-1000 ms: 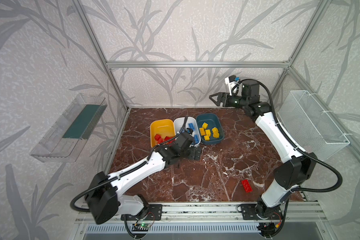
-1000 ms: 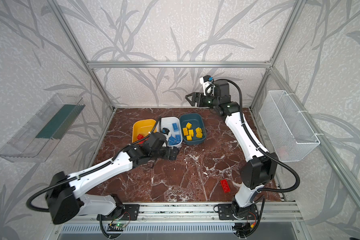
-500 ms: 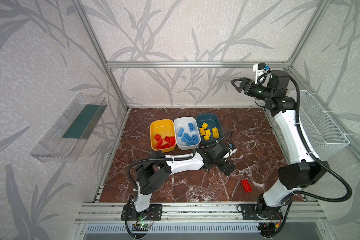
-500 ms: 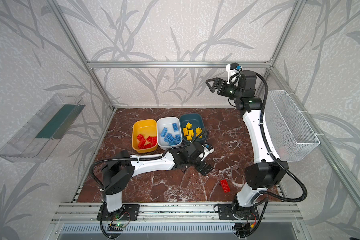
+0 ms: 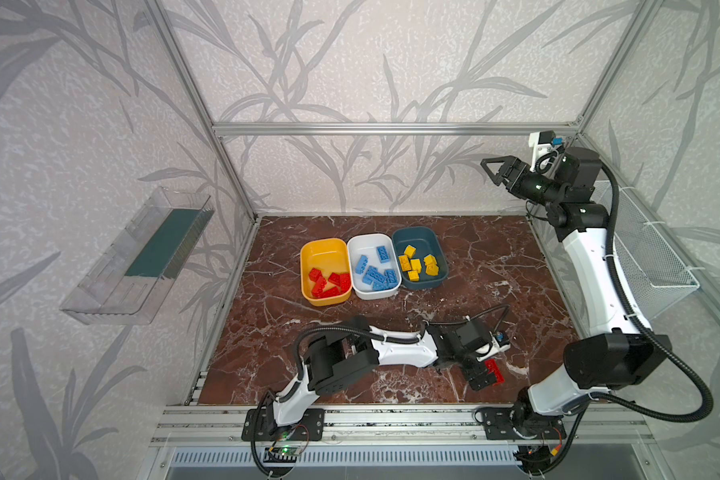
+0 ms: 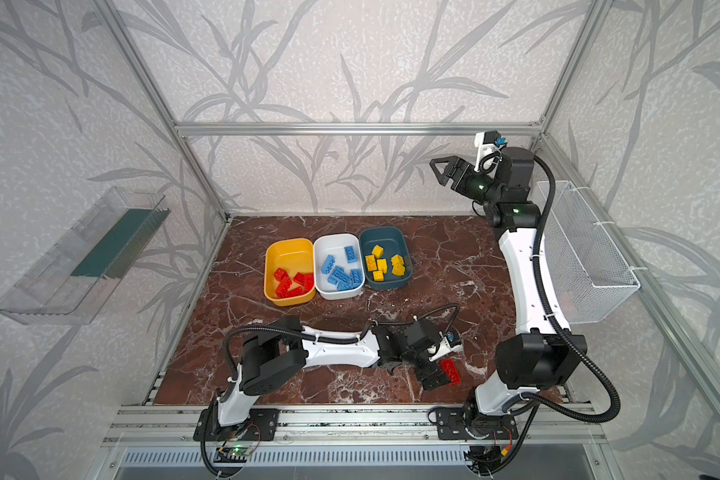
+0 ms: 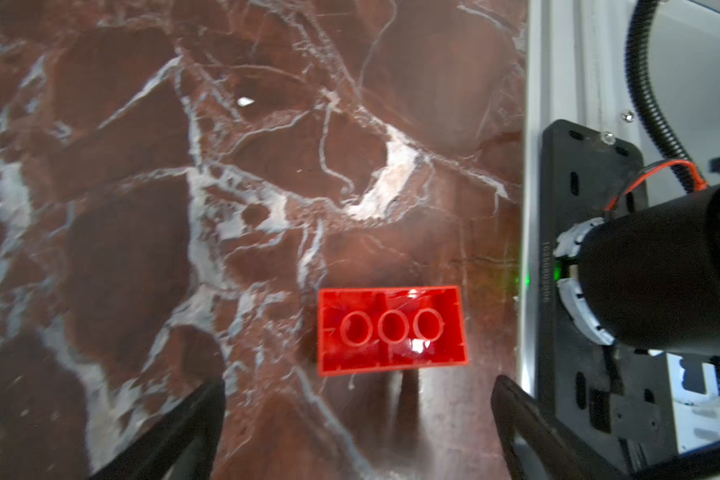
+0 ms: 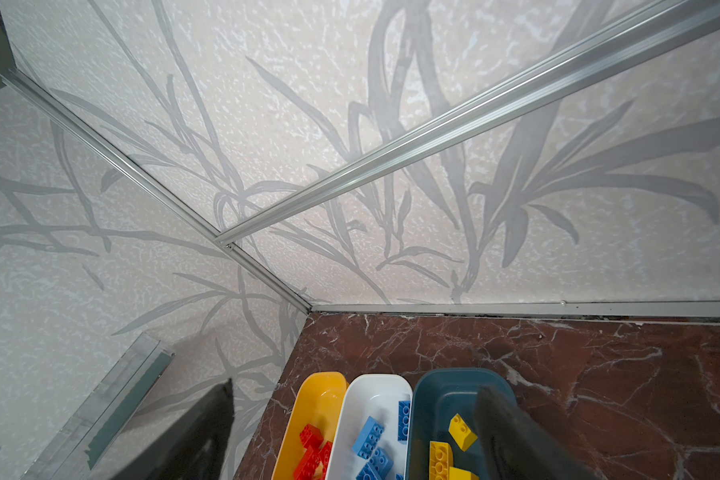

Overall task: Sort the legos into containers by color
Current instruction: 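Grasp the last red 2x4 brick near the robot with left gripper while right withdraws, then carry the red 2x4 brick with the left gripper into the yellow tub and release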

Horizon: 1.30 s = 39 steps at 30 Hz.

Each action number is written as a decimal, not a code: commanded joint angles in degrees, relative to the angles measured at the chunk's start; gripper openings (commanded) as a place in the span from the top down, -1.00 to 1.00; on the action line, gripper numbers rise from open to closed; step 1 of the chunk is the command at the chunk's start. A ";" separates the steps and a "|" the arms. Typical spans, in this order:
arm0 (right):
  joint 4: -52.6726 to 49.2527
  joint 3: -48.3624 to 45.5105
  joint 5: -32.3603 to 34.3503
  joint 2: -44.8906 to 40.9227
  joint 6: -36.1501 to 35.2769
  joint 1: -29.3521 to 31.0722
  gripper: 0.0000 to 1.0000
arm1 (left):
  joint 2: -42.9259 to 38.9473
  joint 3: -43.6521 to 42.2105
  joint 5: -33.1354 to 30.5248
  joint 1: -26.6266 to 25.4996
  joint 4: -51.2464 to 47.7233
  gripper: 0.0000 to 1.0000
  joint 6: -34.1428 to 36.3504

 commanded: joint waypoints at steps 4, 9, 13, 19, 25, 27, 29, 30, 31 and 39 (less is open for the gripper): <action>3.38 -1.81 -1.30 -3.05 1.26 -0.48 -0.82 | 3.87 4.52 -2.01 -1.15 -1.65 -0.98 3.08; 4.01 -2.42 -1.50 -3.41 1.46 -0.85 -0.83 | 6.73 8.38 -3.73 -1.45 -4.15 -0.98 3.56; 5.04 -3.77 -1.75 -3.93 1.89 -1.13 -0.83 | 8.99 10.93 -5.11 -1.51 -5.29 -0.98 4.18; 5.76 -4.73 -1.72 -4.38 2.29 -1.75 -0.83 | 10.32 12.72 -5.38 -1.45 -7.31 -0.61 4.20; 7.04 -5.83 -1.75 -4.65 3.03 -2.25 -0.83 | 9.46 11.58 -6.46 -1.45 -7.92 -0.40 5.10; 7.50 -6.11 -1.64 -4.56 3.29 -2.34 -0.83 | 8.65 10.74 -8.26 -1.24 -7.40 -0.30 5.25; 7.53 -6.46 -1.37 -4.30 3.30 -2.35 -0.83 | 7.43 9.21 -9.46 -0.58 -6.20 -0.20 4.77; 7.41 -6.55 -1.20 -4.21 3.10 -2.43 -0.83 | 6.75 8.48 -9.58 -0.13 -5.70 -0.17 4.38; 6.83 -6.70 -0.56 -4.12 2.60 -2.44 -0.83 | 5.75 7.56 -9.72 0.49 -5.13 -0.15 3.80; 7.32 -12.59 1.87 -5.89 1.15 -2.54 -0.83 | -9.65 -4.75 -11.65 7.43 0.63 -0.14 -1.80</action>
